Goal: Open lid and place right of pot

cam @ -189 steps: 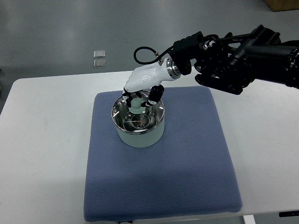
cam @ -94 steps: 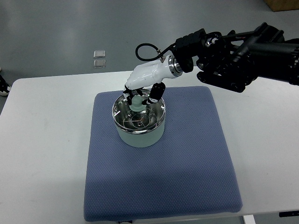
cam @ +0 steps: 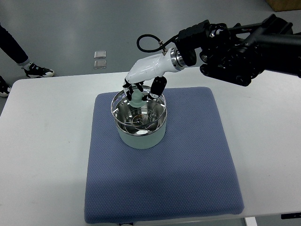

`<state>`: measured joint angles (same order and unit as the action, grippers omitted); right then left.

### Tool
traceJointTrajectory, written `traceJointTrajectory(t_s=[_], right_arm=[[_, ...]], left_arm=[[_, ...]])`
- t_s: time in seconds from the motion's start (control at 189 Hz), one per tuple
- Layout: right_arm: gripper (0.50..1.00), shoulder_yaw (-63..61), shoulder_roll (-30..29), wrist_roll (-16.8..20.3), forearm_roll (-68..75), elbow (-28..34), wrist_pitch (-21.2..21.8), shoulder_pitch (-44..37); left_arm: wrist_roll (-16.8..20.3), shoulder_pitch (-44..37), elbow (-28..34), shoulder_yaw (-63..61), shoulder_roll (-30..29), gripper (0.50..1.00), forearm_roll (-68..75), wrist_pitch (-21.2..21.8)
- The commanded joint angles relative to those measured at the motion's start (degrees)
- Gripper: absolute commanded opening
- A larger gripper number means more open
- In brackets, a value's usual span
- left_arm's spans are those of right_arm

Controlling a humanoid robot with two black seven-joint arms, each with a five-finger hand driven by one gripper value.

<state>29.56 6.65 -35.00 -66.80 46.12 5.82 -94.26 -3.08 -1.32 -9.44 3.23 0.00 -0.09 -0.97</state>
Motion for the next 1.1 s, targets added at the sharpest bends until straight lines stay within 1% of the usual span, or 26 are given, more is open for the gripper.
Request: traceJointTrajectory(t_s=[0.0, 0.058, 0.064, 0.259, 0.307, 0.312, 0.365, 0.593, 0.667, 0.72, 0.726, 0.784, 0.906, 0.98, 0.99, 1.006, 1.027, 1.054, 1.096], right_arm=[[0.5, 0.06, 2.14, 0.0, 0.01, 0.2, 0.59, -0.58], [0.5, 0.06, 2.4, 0.0, 0.01, 0.2, 0.68, -0.58], [0.5, 0.06, 3.97, 0.0, -0.08, 0.29, 0.85, -0.75], [0.5, 0.15, 12.07, 0.0, -0.17, 2.66, 1.03, -0.66], [0.5, 0.15, 12.07, 0.0, -0.17, 2.66, 1.03, -0.66], [0.5, 0.23, 14.07, 0.0, -0.26, 3.27, 0.94, -0.58], [0.5, 0.23, 15.93, 0.0, -0.35, 3.63, 0.94, -0.14], [0.5, 0.15, 20.86, 0.0, -0.61, 4.06, -0.02, 4.25], [0.5, 0.15, 21.56, 0.0, -0.61, 4.59, -1.34, 6.1], [0.5, 0.15, 21.56, 0.0, -0.61, 4.59, -1.34, 6.1], [0.5, 0.23, 21.65, 0.0, -0.7, 4.77, -2.39, 7.58], [0.5, 0.15, 21.56, 0.0, -0.79, 4.77, -3.1, 9.09], [0.5, 0.15, 20.77, 0.0, -0.79, 4.77, -5.29, 11.9], [0.5, 0.15, 20.6, 0.0, -0.7, 4.77, -5.56, 12.26], [0.5, 0.15, 19.81, 0.0, -0.7, 4.86, -6.35, 13.22], [0.5, 0.15, 19.63, 0.0, -0.7, 4.86, -6.44, 13.4], [0.513, 0.15, 19.37, 0.0, -0.7, 4.86, -6.7, 13.75], [0.545, 0.15, 18.93, 0.0, -0.7, 4.94, -6.97, 14.28], [0.545, 0.15, 18.93, 0.0, -0.7, 4.94, -6.97, 14.28]], left_arm=[[0.0, 0.0, -0.05, 0.02, 0.0, 1.0, 0.0, 0.0], [0.0, 0.0, -0.05, 0.02, 0.0, 1.0, 0.0, 0.0], [0.0, 0.0, -0.05, 0.02, 0.0, 1.0, 0.0, 0.0], [0.0, 0.0, -0.05, 0.02, 0.0, 1.0, 0.0, 0.0], [0.0, 0.0, -0.05, 0.02, 0.0, 1.0, 0.0, 0.0], [0.0, 0.0, -0.05, 0.02, 0.0, 1.0, 0.0, 0.0], [0.0, 0.0, -0.14, 0.02, 0.0, 1.0, 0.0, 0.0], [0.0, 0.0, -0.14, 0.02, 0.0, 1.0, 0.0, 0.0], [0.0, 0.0, -0.14, 0.02, 0.0, 1.0, 0.0, 0.0], [0.0, 0.0, -0.14, 0.02, 0.0, 1.0, 0.0, 0.0], [0.0, 0.0, -0.14, 0.02, 0.0, 1.0, 0.0, 0.0], [0.0, 0.0, -0.22, 0.02, 0.0, 1.0, 0.0, 0.0], [0.0, 0.0, -0.22, 0.02, 0.0, 1.0, 0.0, 0.0], [0.0, 0.0, -0.22, 0.02, 0.0, 1.0, 0.0, 0.0], [0.0, 0.0, -0.22, 0.02, 0.0, 1.0, 0.0, 0.0], [0.0, 0.0, -0.22, 0.02, 0.0, 1.0, 0.0, 0.0], [0.0, 0.0, -0.22, 0.02, 0.0, 1.0, 0.0, 0.0], [0.0, 0.0, -0.22, 0.02, 0.0, 1.0, 0.0, 0.0], [0.0, 0.0, -0.22, 0.02, 0.0, 1.0, 0.0, 0.0]])
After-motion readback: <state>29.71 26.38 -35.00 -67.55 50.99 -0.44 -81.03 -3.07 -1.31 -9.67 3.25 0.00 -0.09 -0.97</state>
